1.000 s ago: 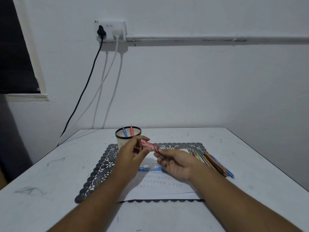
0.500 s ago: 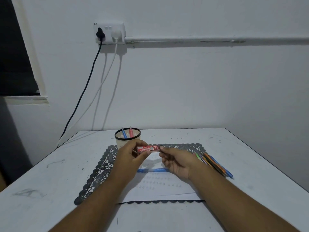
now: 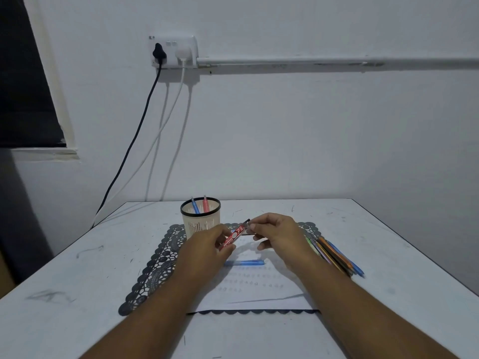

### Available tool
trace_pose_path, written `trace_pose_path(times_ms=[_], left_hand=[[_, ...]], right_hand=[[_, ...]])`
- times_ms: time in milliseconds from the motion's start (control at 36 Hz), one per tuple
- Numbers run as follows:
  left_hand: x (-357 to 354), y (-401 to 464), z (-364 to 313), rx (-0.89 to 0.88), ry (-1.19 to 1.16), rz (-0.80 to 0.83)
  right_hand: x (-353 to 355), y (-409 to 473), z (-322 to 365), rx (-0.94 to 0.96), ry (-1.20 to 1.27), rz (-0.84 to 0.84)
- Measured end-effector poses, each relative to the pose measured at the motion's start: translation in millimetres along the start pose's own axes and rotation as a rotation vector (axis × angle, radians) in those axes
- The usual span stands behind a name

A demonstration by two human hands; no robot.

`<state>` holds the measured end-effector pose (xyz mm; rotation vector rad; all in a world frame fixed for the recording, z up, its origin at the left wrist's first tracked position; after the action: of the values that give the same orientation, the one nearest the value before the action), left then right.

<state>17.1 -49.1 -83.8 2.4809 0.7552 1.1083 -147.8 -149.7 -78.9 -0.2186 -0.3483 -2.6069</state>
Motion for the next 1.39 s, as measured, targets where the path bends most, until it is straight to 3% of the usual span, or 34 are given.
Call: trace_pose_path(times_ms=[694,1389], left_hand=[[-8,-2,-1,0.034,-0.07,0.035],[-6,-7,-12,-0.082,-0.02,0.016]], right_hand=[[1,-2,3,0.032,0.1,-0.115],[-4,-3,8,0.085,0.182,-0.082]])
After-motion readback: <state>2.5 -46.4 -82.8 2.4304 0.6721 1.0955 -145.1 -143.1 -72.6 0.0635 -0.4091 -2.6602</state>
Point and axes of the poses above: each hand's wrist, its own y-axis towards the middle knuckle, its own x-axis out of the back of the hand, z = x × y, the point moved 7 cm from there along y, towards the middle knuckle, and after that the axes turned 11 degrees about -y, right-handed, at the moved point
